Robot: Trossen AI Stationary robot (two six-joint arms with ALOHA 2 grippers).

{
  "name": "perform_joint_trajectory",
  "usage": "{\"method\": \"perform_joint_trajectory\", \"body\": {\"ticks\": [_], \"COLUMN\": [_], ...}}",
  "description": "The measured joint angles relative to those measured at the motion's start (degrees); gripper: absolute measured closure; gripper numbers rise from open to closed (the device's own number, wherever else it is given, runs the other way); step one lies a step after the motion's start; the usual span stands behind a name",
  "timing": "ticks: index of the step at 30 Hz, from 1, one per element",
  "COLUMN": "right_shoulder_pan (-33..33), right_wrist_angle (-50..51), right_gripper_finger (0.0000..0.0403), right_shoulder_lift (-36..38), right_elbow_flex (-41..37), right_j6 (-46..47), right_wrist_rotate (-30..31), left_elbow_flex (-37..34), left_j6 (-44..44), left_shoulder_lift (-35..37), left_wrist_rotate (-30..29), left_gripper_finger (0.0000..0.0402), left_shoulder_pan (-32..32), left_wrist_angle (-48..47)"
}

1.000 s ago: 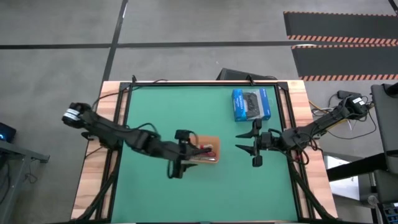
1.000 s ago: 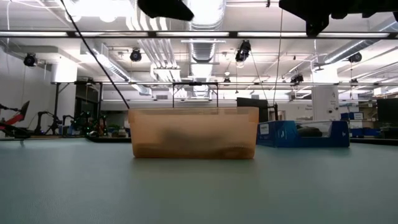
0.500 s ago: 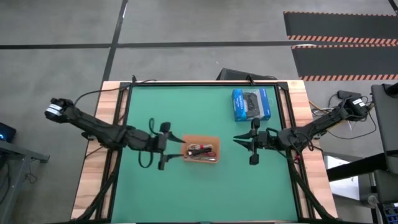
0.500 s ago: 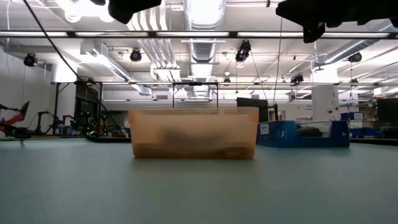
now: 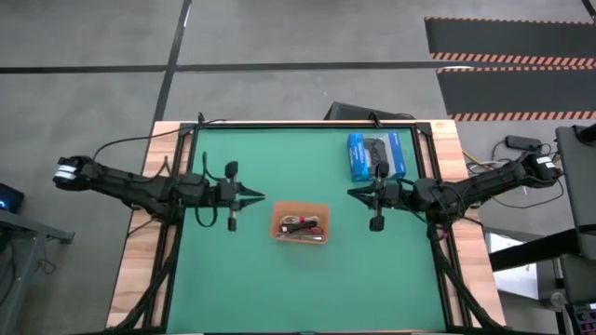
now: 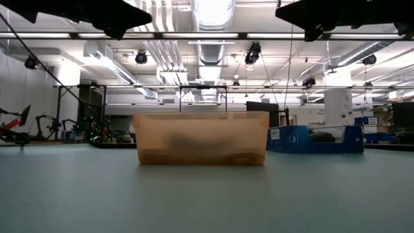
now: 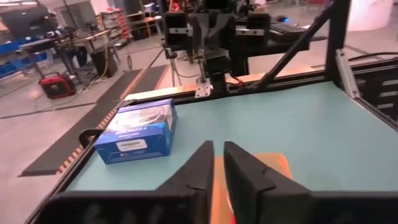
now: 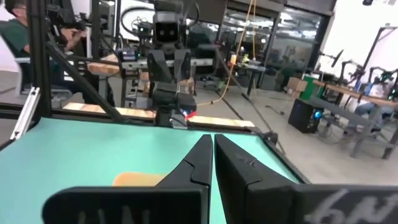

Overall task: Pick and place USB-C Cables
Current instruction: Return to Home Position

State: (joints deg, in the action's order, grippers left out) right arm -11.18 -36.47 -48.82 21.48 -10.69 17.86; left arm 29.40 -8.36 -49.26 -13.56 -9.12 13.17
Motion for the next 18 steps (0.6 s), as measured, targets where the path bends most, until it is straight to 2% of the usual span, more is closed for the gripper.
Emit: {"method": "perform_joint_trajectory", "body": {"ticks": [2, 5, 13, 18], "right_shoulder_pan": [0.82, 1.6, 1.86, 1.86], "right_wrist_angle": [0.6, 3.62, 11.31, 12.76], "right_gripper_finger": [0.0394, 0.0394, 0.0394, 0.0394], "right_shoulder_lift": [1.29, 4.05, 10.69, 13.5], "right_elbow_flex": [-0.03, -0.12, -0.29, -1.44], "right_j6": [-0.74, -1.19, -1.33, -1.43], "right_wrist_rotate": [-0.53, -0.51, -0.49, -0.4], "left_elbow_flex": [-1.5, -3.82, -10.35, -13.5], "left_j6": [-0.02, 0.04, 0.52, 1.94], "left_shoulder_lift": [2.73, 6.88, 18.18, 23.72], "left_wrist_rotate": [2.21, 3.6, 3.62, 3.63], "left_gripper_finger": [0.0394, 0.0397, 0.0396, 0.0396], "left_shoulder_pan": [1.25, 2.14, 2.42, 2.42], "left_wrist_angle": [-0.55, -0.63, -0.63, -0.6]}}
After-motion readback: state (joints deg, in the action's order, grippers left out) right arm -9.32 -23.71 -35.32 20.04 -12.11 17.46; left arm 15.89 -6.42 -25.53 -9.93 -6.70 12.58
